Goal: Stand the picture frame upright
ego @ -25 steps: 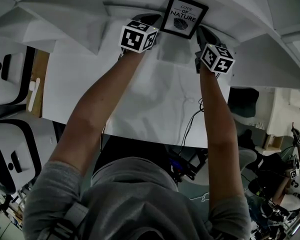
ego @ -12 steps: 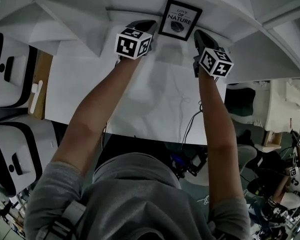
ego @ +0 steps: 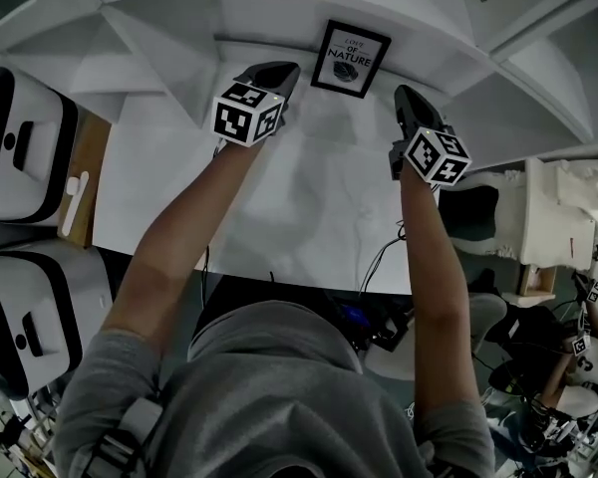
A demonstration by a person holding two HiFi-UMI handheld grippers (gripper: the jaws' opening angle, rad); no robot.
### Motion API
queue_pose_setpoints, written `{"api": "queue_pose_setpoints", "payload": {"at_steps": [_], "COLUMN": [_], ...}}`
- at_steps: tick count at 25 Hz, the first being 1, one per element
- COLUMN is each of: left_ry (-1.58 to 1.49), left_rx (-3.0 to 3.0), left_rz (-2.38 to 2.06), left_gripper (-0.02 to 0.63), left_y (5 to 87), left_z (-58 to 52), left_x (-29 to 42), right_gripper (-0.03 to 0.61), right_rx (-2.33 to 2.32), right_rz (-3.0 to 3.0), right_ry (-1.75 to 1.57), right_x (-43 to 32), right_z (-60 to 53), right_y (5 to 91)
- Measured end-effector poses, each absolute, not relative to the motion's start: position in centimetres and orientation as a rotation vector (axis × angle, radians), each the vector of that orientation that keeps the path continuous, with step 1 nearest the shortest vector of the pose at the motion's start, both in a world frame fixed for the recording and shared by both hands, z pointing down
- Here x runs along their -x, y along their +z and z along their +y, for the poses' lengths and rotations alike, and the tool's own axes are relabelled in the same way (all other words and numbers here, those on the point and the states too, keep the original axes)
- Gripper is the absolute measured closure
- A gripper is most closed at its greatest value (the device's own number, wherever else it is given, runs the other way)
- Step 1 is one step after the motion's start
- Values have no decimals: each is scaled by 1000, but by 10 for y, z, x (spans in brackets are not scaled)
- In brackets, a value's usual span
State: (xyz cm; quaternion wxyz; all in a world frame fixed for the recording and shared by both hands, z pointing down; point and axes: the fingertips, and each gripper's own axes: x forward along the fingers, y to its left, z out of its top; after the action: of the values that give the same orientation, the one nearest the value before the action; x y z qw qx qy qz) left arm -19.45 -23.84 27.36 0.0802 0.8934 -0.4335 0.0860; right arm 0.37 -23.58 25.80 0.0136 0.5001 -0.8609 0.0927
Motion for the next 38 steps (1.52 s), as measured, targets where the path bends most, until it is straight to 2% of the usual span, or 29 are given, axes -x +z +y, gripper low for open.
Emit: {"api": "queue_pose_setpoints", "payload": {"at_steps": [11, 23, 38], "left_ry": [113, -52, -62], "left_rx": [-2687, -2675, -2718], "left_rz": [-1289, -1191, -1307], "left_gripper": [607, 607, 607], "left_y": [251, 239, 222], "left_z": [-181, -95, -36], "left_x": [203, 197, 226], "right_gripper": [552, 552, 552], "right_rx": [-1637, -1574, -1513], "right_rz": [-2721, -2825, -2831], "right_ry": [325, 359, 234], "right_x": [-25, -13, 10], "right_z": [-168, -89, -22], "right_y": [237, 205, 188]}}
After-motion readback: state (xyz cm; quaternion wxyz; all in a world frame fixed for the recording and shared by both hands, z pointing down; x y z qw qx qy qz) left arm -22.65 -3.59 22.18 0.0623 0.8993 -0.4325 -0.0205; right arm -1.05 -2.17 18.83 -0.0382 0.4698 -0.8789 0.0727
